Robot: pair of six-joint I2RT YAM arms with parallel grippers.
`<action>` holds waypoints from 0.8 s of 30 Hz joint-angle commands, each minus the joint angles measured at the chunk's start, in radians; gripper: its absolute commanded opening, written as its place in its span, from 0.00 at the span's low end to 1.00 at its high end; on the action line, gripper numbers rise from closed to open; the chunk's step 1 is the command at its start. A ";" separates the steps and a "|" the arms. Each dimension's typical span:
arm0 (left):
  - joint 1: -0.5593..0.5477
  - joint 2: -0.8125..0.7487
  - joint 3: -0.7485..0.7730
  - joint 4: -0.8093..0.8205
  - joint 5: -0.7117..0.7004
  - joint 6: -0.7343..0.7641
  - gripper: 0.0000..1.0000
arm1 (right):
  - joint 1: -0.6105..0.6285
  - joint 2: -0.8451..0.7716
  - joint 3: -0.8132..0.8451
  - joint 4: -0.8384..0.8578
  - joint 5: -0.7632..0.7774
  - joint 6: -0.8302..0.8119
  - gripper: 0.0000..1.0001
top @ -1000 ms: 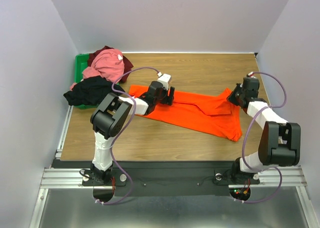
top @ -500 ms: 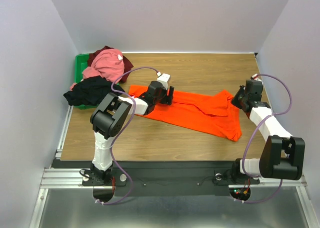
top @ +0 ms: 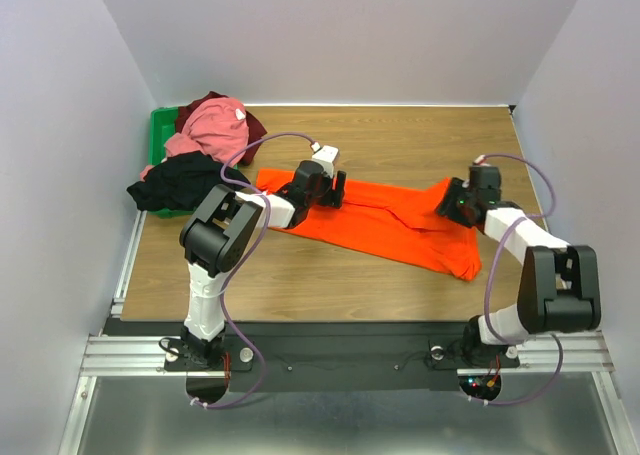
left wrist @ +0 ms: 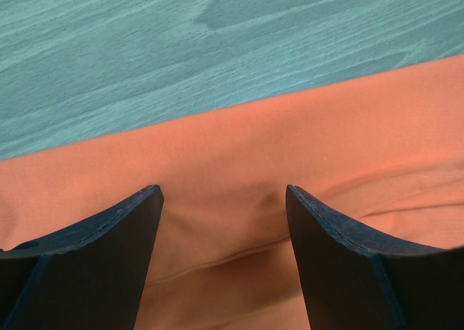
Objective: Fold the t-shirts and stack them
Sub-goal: Fold the tshirt
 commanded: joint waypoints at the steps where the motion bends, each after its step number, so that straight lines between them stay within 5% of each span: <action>1: 0.009 0.001 0.015 -0.042 -0.017 -0.001 0.80 | 0.129 0.081 0.074 0.063 -0.022 -0.032 0.58; 11: 0.011 0.000 0.011 -0.042 -0.020 0.008 0.78 | 0.235 0.206 0.091 0.089 0.093 -0.025 0.59; 19: 0.009 0.007 0.020 -0.047 -0.020 0.005 0.75 | 0.252 0.143 0.062 0.084 0.148 -0.015 0.26; 24: 0.009 0.007 0.020 -0.047 -0.020 0.007 0.75 | 0.255 0.063 0.039 0.063 0.171 -0.006 0.26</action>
